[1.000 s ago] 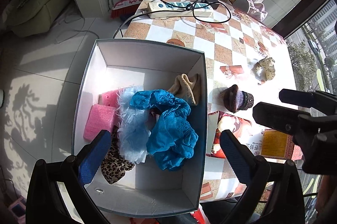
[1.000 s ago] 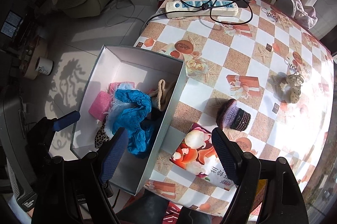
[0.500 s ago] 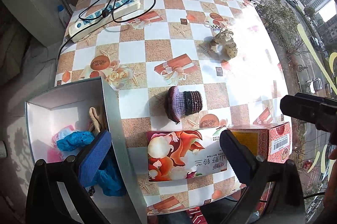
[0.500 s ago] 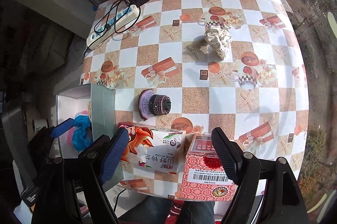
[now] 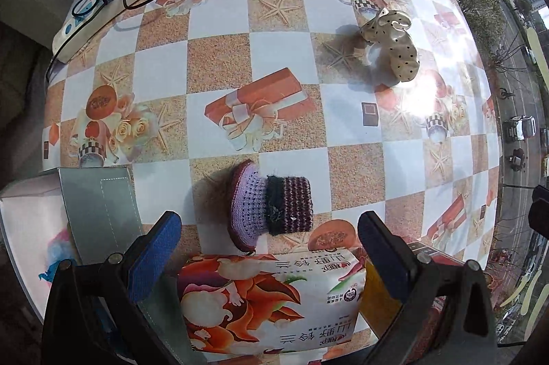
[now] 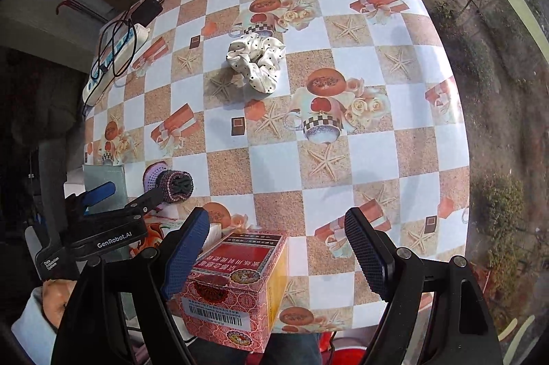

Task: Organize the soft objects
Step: 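Move both tools back over the purple knit hat and polka-dot scrunchie, then grasp the purple knit hat with the left tool while the right tool grasps the polka-dot scrunchie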

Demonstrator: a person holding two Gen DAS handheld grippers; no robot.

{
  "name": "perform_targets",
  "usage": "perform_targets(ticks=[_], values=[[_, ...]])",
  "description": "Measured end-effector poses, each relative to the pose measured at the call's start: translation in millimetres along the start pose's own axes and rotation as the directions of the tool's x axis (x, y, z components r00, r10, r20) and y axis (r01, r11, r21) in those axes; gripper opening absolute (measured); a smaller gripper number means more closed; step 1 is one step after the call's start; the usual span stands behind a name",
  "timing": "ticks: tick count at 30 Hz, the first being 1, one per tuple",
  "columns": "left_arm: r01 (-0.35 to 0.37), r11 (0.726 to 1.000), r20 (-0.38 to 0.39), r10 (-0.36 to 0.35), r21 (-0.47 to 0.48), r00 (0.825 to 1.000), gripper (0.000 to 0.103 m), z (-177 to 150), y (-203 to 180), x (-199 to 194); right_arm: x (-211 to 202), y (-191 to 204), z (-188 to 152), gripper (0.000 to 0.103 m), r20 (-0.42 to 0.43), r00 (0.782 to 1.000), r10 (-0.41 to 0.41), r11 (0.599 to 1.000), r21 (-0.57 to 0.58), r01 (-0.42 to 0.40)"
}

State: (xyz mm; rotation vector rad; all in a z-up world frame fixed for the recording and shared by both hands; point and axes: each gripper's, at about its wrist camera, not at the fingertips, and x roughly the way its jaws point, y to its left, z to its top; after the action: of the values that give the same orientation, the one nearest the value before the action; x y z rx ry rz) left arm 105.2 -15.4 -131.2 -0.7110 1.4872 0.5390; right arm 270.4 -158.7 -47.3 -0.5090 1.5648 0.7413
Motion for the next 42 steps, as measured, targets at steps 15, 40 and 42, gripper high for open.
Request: perform_targets(ticks=[15, 40, 42], values=[[-0.033, 0.996, -0.122, 0.024, -0.077, 0.992, 0.103, 18, -1, 59, 81, 23, 104, 0.082, -0.017, 0.999, -0.04, 0.993, -0.116, 0.038], [-0.076, 0.99, -0.191, 0.052, -0.12, 0.98, 0.103, 19, -10, 91, 159, 45, 153, 0.062, 0.005, 0.994, -0.112, 0.979, -0.173, 0.112], [-0.076, 0.99, -0.207, 0.05, -0.12, 0.977, 0.103, 23, -6, 94, 157, 46, 151, 0.048, 0.014, 0.992, -0.123, 0.976, -0.179, 0.124]])
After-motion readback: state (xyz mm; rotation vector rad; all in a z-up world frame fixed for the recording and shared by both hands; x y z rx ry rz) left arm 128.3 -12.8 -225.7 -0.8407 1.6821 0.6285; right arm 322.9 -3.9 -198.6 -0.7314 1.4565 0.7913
